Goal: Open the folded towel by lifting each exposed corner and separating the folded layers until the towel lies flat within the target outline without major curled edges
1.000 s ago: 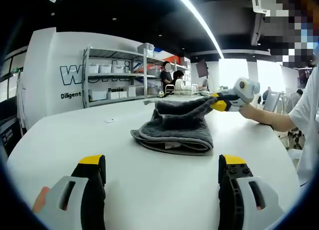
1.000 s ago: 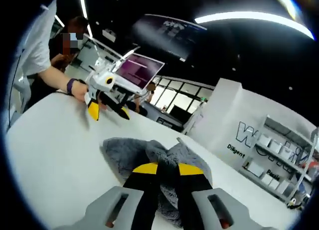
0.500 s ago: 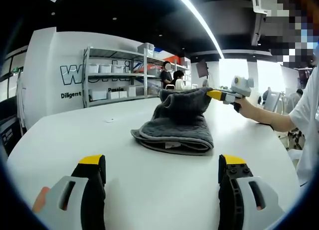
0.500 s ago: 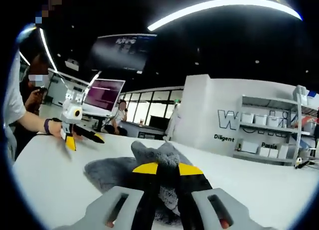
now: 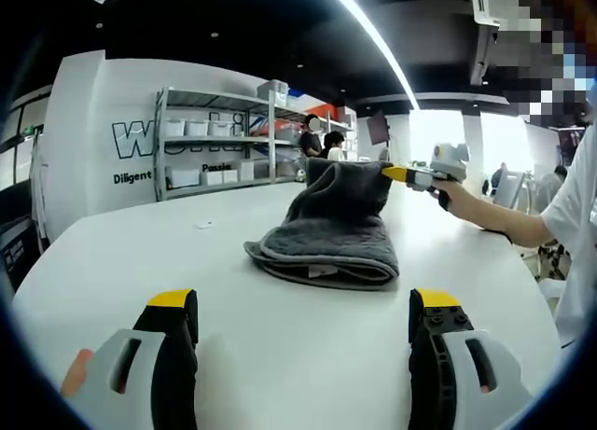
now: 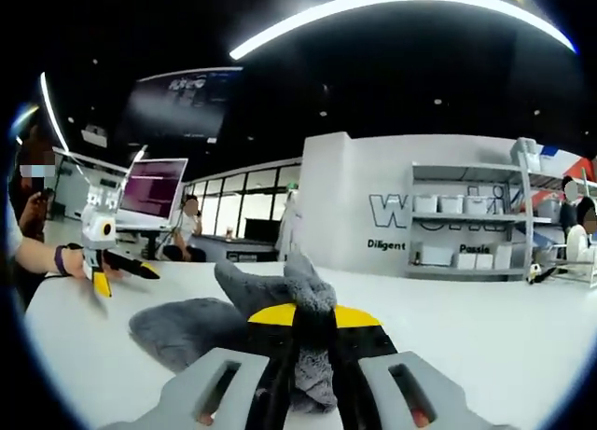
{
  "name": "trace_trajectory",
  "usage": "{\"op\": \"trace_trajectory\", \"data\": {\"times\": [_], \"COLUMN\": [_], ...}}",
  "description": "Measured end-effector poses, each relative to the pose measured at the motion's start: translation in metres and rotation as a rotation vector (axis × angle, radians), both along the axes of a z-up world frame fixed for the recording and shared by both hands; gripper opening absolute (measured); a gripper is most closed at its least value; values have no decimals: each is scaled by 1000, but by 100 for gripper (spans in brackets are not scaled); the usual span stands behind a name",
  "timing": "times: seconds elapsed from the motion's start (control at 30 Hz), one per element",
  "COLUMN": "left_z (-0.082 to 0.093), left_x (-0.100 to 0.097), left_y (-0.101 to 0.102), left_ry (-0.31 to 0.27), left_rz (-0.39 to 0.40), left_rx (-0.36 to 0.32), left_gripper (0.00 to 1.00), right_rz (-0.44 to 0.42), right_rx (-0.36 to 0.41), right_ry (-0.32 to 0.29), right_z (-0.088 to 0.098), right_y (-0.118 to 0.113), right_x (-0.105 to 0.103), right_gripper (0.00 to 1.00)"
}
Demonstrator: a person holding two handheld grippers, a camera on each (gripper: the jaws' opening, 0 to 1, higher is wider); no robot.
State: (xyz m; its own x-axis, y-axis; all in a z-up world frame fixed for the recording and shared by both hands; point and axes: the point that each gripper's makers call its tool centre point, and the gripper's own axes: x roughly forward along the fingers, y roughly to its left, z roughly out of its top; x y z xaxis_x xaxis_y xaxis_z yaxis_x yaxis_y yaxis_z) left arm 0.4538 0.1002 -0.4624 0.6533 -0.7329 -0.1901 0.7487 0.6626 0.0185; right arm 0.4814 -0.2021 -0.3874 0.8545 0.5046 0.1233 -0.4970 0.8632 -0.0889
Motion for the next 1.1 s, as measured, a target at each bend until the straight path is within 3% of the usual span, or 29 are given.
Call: {"op": "trace_trajectory", "data": {"times": [0.7,1.1], "left_z": [0,2], "left_x": [-1,-1], "left_y": [-1,-1], "left_ry": [-2,-5], "left_rz": [-3,-2], "left_rx": [2,0], "left_gripper": [92,92], "right_rz": [-167,-222], "right_rx": [128,176], "right_ry": [126,229], "right_z": [-17,-40], "right_y": [-54,-75], "right_x": [21,31], "right_gripper": [8,8]}}
